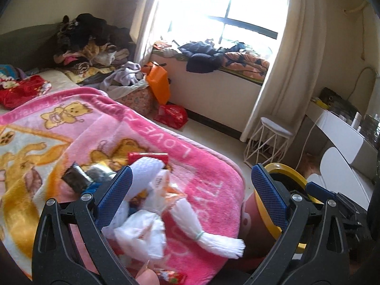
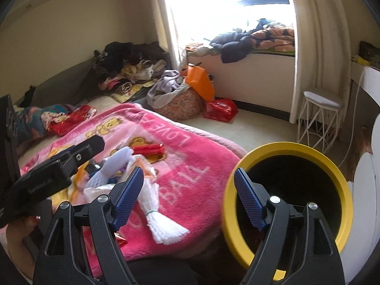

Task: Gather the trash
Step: 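Move both tools back over the trash on the blanket, then grasp a white foam net with the right tool while the left tool grasps another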

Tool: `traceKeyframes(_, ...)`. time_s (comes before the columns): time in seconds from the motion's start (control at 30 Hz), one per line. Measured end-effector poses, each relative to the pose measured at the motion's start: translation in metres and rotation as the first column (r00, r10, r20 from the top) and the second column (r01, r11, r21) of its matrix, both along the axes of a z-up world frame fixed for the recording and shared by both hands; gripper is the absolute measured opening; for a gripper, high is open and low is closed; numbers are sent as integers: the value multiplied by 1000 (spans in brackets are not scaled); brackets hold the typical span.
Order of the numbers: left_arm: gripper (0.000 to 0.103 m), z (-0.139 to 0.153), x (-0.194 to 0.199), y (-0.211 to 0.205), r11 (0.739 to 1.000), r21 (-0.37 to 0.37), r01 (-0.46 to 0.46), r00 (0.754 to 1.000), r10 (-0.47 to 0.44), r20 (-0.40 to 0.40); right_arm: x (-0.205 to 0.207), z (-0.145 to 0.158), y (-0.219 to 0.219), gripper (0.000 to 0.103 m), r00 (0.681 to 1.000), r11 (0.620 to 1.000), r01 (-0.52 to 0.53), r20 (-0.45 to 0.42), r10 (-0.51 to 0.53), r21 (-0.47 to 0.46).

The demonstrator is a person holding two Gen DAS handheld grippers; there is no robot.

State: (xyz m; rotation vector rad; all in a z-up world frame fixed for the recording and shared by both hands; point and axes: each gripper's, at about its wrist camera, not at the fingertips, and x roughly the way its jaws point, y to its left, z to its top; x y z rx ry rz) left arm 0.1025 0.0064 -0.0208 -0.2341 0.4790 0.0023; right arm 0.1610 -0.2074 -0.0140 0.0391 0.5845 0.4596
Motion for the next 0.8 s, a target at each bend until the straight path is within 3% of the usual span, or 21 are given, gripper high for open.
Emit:
traceKeyframes(0.6,92,-9,-15,64,990,-40,-133,991,133,-26,-14,-20,64,77,985,976,-172,-28,170,-134)
traceKeyframes(0.8,92,-16,-13,76,991,8,-136,989,137,-61,-12,-36,79,78,978,960,-208,-69,198,-188)
